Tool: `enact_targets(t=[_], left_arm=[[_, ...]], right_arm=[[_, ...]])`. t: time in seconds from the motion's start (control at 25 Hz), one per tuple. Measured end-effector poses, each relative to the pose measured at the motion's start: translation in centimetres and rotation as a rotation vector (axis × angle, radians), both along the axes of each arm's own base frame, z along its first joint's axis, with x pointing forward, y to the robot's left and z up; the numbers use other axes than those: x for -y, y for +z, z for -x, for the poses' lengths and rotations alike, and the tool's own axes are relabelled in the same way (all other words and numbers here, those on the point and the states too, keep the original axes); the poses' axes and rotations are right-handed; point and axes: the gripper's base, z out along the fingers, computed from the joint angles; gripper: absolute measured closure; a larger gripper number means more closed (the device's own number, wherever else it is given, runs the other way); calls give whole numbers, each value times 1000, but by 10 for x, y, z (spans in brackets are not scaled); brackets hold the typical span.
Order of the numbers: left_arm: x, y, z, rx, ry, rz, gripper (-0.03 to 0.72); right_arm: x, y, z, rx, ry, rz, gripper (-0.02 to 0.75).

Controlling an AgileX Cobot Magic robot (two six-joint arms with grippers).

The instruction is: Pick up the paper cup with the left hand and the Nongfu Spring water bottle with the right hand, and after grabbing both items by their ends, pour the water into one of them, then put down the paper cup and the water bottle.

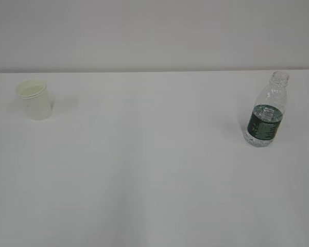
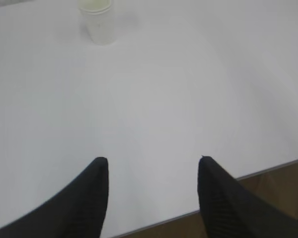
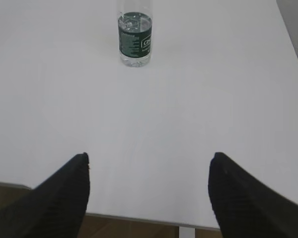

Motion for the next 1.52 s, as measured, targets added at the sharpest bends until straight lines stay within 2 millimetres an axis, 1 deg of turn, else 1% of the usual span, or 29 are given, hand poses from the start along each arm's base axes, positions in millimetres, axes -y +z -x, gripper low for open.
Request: enact_targets(t=[0.08,0.28,0.52,0.8,1.12,1.28,1.44,1.52], left_arm=[[-1,0,4,28,0,5,281],[-2,0,10,64,0,13,281],[-2,0,11,68,4,16,281],[-10,0,10,68,109,35,281],[-10,0,10,69,112,33,282],[-6,0,10,69,49,11,306],[-5,0,10,71,26,2,365],[-4,0,10,71,22,-2,376]], right_arm=[[1,0,4,29,0,-4,183],[1,0,5,39,0,-6,183],[1,0,5,39,0,-6,183],[1,0,5,39,0,-6,183],[1,0,5,39,0,-6,183],[1,0,5,39,3,-5,183],[-3,-1,6,34,53,6,183],[-3,-1,6,34,64,9,183]])
